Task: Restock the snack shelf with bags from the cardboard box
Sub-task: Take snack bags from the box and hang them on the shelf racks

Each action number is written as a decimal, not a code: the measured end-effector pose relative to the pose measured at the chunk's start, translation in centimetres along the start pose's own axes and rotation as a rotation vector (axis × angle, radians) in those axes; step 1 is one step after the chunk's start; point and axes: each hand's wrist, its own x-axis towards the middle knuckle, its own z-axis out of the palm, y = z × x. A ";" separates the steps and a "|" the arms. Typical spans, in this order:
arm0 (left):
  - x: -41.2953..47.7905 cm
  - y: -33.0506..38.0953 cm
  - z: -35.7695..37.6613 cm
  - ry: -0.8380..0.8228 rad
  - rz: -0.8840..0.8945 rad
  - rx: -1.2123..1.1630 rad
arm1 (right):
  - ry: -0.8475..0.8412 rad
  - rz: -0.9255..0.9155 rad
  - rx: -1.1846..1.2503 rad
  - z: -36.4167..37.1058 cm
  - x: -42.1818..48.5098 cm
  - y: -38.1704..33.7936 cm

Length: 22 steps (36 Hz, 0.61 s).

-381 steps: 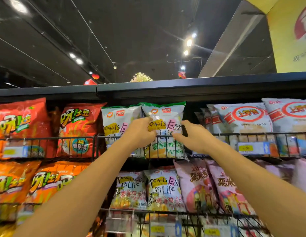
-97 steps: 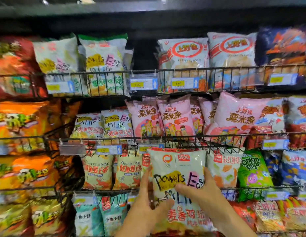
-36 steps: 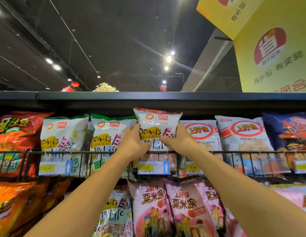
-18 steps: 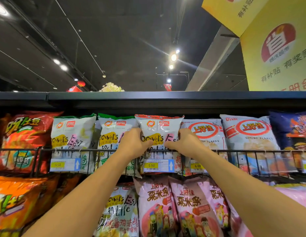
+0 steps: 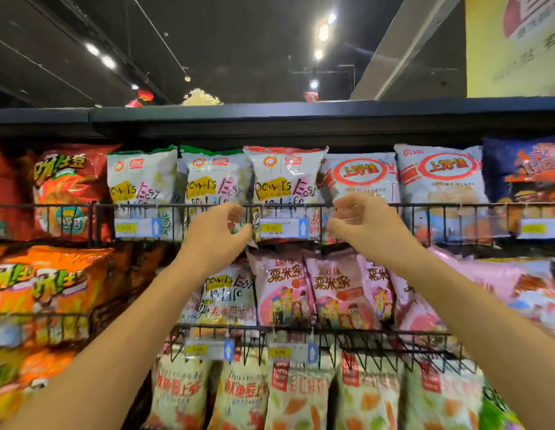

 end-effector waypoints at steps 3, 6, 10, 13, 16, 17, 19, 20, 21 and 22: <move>-6.1 -0.8 1.8 -0.088 0.003 0.050 | -0.160 0.006 -0.140 0.9 -5.5 2.3; -11.6 -1.8 4.5 -0.242 -0.037 0.169 | -0.329 -0.014 -0.318 2.9 -10.9 5.0; -18.2 -2.8 7.8 -0.443 -0.098 0.316 | -0.571 0.035 -0.515 5.3 -16.9 7.9; -23.0 -3.4 9.7 -0.537 -0.117 0.392 | -0.665 0.096 -0.515 6.9 -21.3 10.0; -27.8 -4.1 11.0 -0.634 -0.101 0.450 | -0.715 0.072 -0.591 8.3 -26.3 11.7; -29.5 -4.2 11.4 -0.666 -0.087 0.455 | -0.737 0.056 -0.623 8.7 -28.1 11.9; -32.7 -4.2 12.0 -0.722 -0.068 0.478 | -0.755 0.027 -0.657 9.2 -31.7 12.5; -34.4 -4.3 12.3 -0.736 -0.056 0.487 | -0.762 0.021 -0.673 9.5 -33.5 12.7; -36.0 -4.4 12.4 -0.740 -0.035 0.488 | -0.769 0.021 -0.695 9.7 -35.2 12.8; -37.5 -4.4 12.5 -0.745 -0.015 0.487 | -0.771 0.023 -0.710 9.8 -36.8 12.8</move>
